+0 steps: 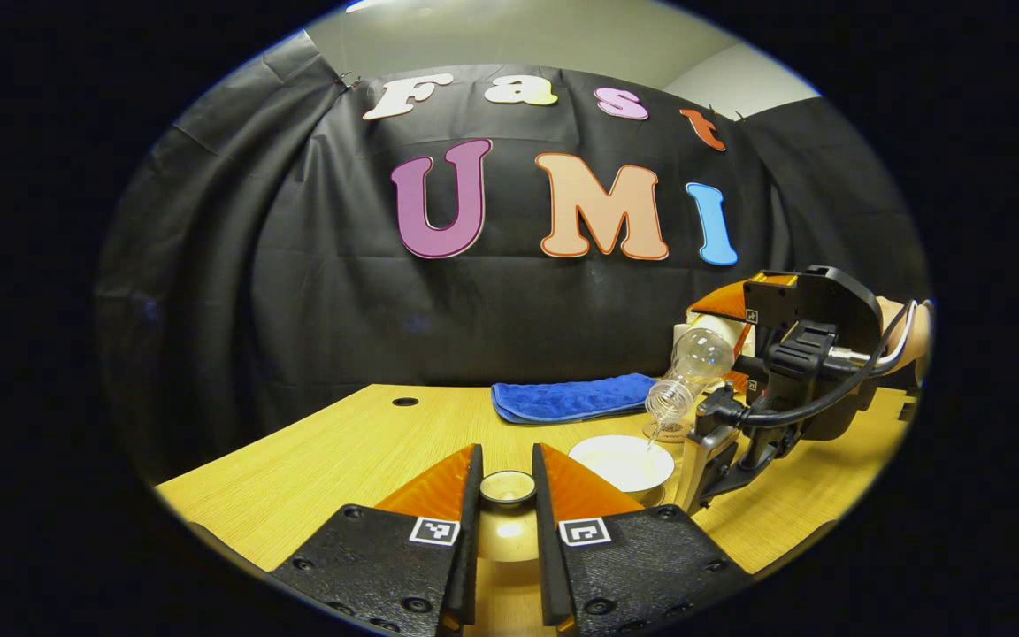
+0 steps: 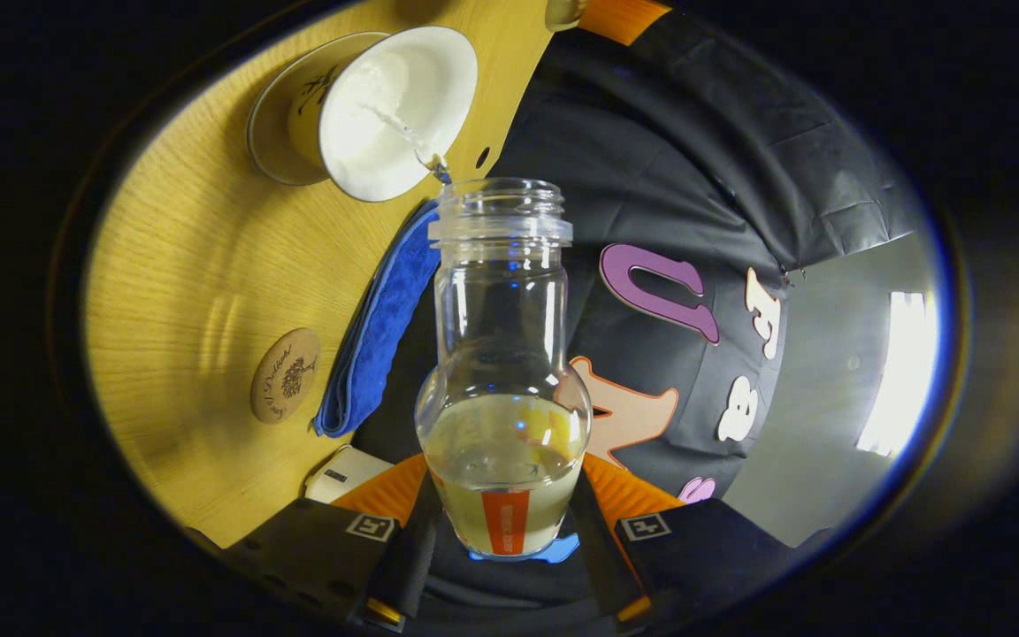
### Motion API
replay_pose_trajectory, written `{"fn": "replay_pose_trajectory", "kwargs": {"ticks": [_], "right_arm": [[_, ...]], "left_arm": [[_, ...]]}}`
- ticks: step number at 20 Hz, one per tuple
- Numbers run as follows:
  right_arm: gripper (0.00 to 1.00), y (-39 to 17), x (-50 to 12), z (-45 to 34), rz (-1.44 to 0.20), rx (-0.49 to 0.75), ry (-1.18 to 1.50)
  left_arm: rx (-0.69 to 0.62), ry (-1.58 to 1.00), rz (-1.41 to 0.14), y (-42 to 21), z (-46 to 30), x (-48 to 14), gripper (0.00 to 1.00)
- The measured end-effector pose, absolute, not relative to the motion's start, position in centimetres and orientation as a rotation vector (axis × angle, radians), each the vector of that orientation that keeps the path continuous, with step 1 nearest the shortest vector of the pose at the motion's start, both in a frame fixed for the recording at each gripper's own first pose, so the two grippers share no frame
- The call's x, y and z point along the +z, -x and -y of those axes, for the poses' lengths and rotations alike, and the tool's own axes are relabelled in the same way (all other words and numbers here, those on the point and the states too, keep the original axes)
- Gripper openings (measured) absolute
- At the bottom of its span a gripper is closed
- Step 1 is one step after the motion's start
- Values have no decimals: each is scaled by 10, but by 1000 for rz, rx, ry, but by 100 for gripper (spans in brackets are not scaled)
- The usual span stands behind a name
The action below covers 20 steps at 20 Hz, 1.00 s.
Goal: Open the teacup lid with one hand, grasp the water bottle and pour water into the teacup with the other hand; after pouring, place the water bottle on the coaster and then close the teacup lid.
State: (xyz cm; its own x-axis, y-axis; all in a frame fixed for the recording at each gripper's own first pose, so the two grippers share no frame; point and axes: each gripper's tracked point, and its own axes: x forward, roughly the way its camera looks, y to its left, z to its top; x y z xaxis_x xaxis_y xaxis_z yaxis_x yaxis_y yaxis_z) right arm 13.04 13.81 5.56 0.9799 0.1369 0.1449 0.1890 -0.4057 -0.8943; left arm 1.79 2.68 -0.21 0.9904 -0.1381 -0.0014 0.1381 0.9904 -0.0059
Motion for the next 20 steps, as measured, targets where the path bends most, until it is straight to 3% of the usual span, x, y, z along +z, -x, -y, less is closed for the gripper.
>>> {"fn": "replay_pose_trajectory", "kwargs": {"ticks": [9, 20], "right_arm": [[75, -127, 72, -150, 317, -73, 2016], [75, -125, -11, -142, -7, 156, 1576]], "left_arm": [[-135, 6, -2, -19, -27, -2, 27], [-134, 5, -1, -19, -27, -2, 27]]}}
